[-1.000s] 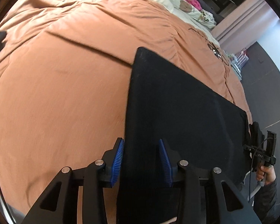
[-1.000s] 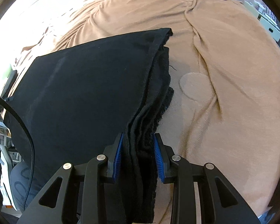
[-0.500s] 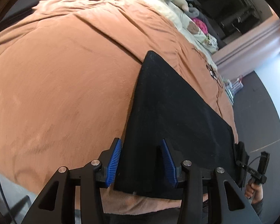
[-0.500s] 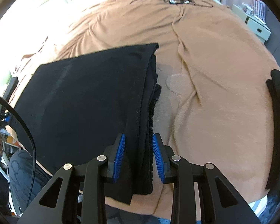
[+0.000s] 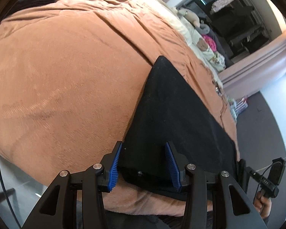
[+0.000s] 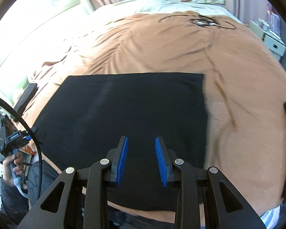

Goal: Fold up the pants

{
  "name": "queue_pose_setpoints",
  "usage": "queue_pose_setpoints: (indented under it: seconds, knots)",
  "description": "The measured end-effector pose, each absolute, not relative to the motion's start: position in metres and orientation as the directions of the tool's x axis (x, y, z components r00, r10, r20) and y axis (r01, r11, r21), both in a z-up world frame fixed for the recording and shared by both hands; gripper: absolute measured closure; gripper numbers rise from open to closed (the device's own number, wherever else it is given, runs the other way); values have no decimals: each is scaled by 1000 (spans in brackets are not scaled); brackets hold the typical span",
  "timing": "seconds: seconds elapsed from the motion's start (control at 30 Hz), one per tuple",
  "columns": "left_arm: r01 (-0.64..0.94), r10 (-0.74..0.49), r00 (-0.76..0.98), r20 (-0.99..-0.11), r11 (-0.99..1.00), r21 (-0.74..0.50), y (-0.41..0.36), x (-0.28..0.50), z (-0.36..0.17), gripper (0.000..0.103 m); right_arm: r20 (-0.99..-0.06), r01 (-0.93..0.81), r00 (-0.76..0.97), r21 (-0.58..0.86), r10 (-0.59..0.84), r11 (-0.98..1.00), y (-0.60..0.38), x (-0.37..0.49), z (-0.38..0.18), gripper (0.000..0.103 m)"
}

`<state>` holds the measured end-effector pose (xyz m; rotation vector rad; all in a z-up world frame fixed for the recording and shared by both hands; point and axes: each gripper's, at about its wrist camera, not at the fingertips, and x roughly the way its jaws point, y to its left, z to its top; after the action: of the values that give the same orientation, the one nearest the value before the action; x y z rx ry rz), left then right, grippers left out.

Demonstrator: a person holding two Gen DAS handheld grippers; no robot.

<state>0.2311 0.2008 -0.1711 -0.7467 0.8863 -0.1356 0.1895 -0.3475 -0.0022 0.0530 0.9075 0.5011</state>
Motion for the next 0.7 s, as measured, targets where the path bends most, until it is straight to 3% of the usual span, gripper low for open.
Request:
queue_pose_setpoints:
  seconds: [0.17, 0.43, 0.7]
  knots:
    - [-218, -383, 670, -636, 717, -662, 196, 226, -180, 58, -733, -449, 476, 273, 486, 851, -308, 196, -9, 78]
    - [-219, -334, 713, -616, 729, -649, 189, 216, -174, 78, -754, -495, 418, 279, 507, 823, -257, 224, -34, 92]
    - [-213, -314, 740, -595, 729, -650, 187, 212, -172, 91, -771, -494, 400, 275, 497, 825, -213, 253, -53, 96]
